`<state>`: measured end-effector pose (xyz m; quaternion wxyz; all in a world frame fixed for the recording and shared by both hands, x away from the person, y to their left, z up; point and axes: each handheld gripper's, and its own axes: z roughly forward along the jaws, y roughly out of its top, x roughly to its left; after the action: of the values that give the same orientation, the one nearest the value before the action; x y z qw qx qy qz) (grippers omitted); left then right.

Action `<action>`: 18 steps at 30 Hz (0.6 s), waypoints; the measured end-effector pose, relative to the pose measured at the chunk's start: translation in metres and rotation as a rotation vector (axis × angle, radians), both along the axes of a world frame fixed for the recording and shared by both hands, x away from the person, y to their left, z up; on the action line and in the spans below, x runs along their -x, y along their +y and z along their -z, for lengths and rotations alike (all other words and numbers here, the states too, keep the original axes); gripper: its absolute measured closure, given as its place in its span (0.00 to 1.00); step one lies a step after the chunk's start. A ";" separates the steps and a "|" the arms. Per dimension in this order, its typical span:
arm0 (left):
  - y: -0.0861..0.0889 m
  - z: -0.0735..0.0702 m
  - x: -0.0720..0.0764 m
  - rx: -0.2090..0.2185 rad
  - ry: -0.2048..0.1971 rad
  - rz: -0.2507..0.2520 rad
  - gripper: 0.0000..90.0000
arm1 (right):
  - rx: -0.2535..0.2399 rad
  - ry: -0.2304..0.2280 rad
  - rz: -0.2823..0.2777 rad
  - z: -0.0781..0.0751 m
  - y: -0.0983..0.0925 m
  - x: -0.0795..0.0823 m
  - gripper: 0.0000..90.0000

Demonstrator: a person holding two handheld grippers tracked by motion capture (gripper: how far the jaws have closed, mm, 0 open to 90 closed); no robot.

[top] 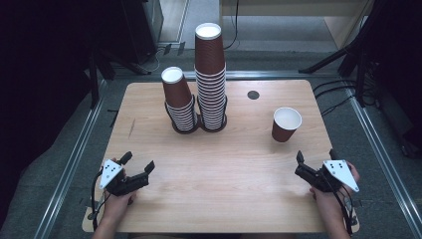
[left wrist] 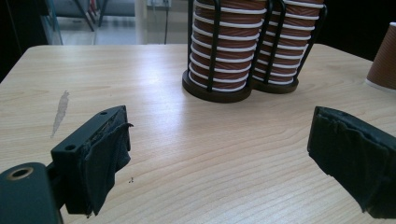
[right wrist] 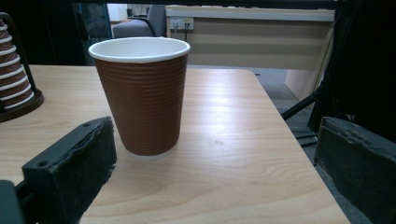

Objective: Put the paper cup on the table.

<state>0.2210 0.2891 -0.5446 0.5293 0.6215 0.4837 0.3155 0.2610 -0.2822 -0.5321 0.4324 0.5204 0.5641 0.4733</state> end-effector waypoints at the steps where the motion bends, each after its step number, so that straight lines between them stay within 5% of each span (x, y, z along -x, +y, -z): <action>1: 0.000 0.000 0.000 -0.001 0.000 0.000 0.07 | -0.008 0.000 0.005 0.001 -0.002 0.002 0.00; 13: 0.001 0.000 0.000 0.013 0.001 -0.010 0.07 | -0.028 -0.014 0.019 0.006 -0.019 0.025 0.00; 18: 0.003 0.000 0.001 0.025 0.001 -0.021 0.08 | 0.002 -0.017 0.020 0.010 -0.029 0.038 0.00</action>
<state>0.2203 0.2923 -0.5444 0.5335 0.6099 0.4944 0.3146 0.2230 -0.3107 -0.5417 0.4425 0.5215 0.5557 0.4728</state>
